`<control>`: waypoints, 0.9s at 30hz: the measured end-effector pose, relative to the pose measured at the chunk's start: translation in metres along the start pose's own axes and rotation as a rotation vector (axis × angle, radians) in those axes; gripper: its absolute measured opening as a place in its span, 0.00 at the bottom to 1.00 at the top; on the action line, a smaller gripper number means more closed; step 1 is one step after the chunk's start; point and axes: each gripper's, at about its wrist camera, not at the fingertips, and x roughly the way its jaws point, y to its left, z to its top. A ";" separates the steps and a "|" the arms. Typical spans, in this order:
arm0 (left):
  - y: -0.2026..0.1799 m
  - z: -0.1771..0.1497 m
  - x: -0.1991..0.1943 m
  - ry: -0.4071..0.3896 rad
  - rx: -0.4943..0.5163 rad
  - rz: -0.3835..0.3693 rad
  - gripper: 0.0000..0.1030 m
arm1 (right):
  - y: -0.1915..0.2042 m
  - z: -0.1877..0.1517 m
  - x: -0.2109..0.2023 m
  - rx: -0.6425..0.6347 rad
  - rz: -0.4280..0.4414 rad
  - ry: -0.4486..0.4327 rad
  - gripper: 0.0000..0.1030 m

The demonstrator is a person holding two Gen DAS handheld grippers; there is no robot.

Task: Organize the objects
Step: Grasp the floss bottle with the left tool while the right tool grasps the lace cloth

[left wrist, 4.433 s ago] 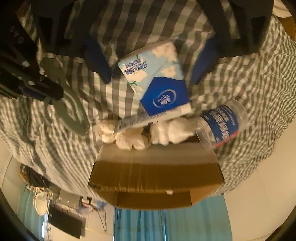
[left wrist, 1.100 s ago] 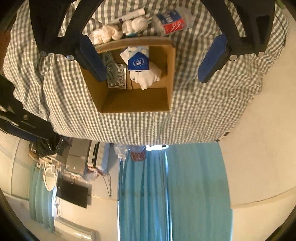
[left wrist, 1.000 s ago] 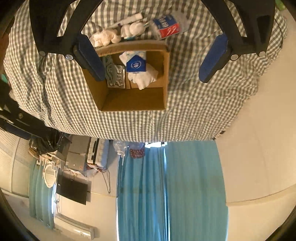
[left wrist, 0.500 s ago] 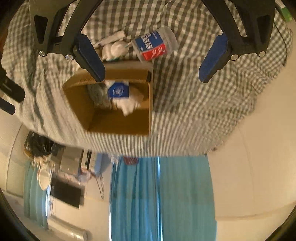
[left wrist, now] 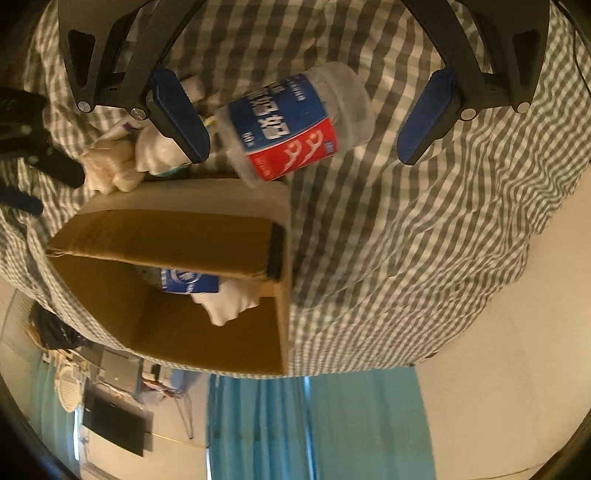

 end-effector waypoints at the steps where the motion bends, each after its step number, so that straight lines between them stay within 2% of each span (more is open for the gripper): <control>1: 0.001 -0.001 0.001 0.000 -0.004 0.005 1.00 | 0.000 -0.002 0.006 0.005 0.004 0.011 1.00; 10: 0.005 -0.008 0.009 0.005 -0.051 -0.037 1.00 | -0.010 -0.011 0.052 0.091 0.021 0.106 1.00; 12: 0.007 -0.010 0.013 0.028 -0.074 -0.059 1.00 | -0.010 -0.012 0.061 0.093 0.013 0.120 1.00; 15: 0.007 -0.015 0.025 0.085 -0.103 -0.060 1.00 | -0.012 -0.017 0.067 0.107 0.020 0.137 1.00; 18: 0.007 -0.019 0.035 0.106 -0.109 -0.056 1.00 | -0.013 -0.022 0.069 0.110 0.025 0.142 0.99; 20: 0.008 -0.021 0.040 0.117 -0.117 -0.067 1.00 | -0.014 -0.024 0.068 0.111 0.032 0.141 0.94; 27: 0.010 -0.024 0.047 0.104 -0.138 -0.095 1.00 | -0.007 -0.029 0.062 0.078 0.103 0.143 0.60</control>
